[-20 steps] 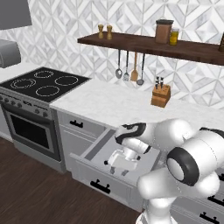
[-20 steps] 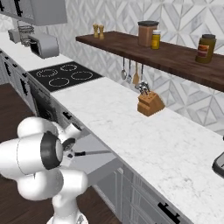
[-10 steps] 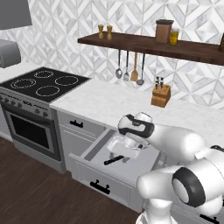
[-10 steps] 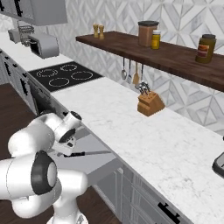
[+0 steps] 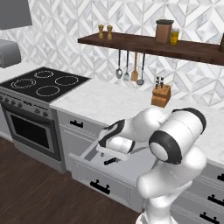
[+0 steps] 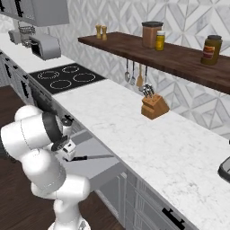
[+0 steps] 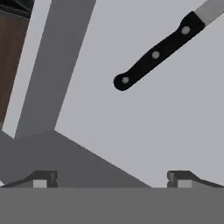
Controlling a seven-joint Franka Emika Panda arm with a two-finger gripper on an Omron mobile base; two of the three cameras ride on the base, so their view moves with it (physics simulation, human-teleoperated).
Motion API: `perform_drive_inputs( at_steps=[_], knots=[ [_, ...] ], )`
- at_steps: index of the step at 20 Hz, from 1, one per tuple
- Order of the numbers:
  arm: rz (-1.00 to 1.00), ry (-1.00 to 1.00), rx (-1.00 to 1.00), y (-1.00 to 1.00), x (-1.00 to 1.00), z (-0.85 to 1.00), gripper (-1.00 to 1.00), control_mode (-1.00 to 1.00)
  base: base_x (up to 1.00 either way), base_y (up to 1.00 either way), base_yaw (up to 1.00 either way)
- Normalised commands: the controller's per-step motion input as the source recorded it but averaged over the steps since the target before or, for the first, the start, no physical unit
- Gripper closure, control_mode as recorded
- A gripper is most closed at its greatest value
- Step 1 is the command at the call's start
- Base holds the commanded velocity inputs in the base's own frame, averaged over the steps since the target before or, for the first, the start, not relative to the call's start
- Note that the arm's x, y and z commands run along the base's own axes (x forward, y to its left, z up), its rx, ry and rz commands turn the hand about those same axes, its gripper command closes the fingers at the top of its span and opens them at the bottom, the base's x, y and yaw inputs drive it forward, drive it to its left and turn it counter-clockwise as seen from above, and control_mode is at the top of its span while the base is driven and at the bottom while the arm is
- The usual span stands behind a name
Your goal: Pick up the knife from the drawer and place it on the cutting board. Then place the meat from the plate to the cutting board.
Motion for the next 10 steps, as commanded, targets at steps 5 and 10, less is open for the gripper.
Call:
perform_drive_inputs(
  at_steps=[5, 10],
  knots=[
    [-0.21, 0.3, 0.0, -0.22, 0.38, -0.28, -1.0, -1.0, 0.0, 0.0, 0.0],
    [-0.21, 0.24, 0.0, -0.28, 0.32, -0.06, -1.0, -1.0, 0.0, 0.0, 0.0]
  ],
)
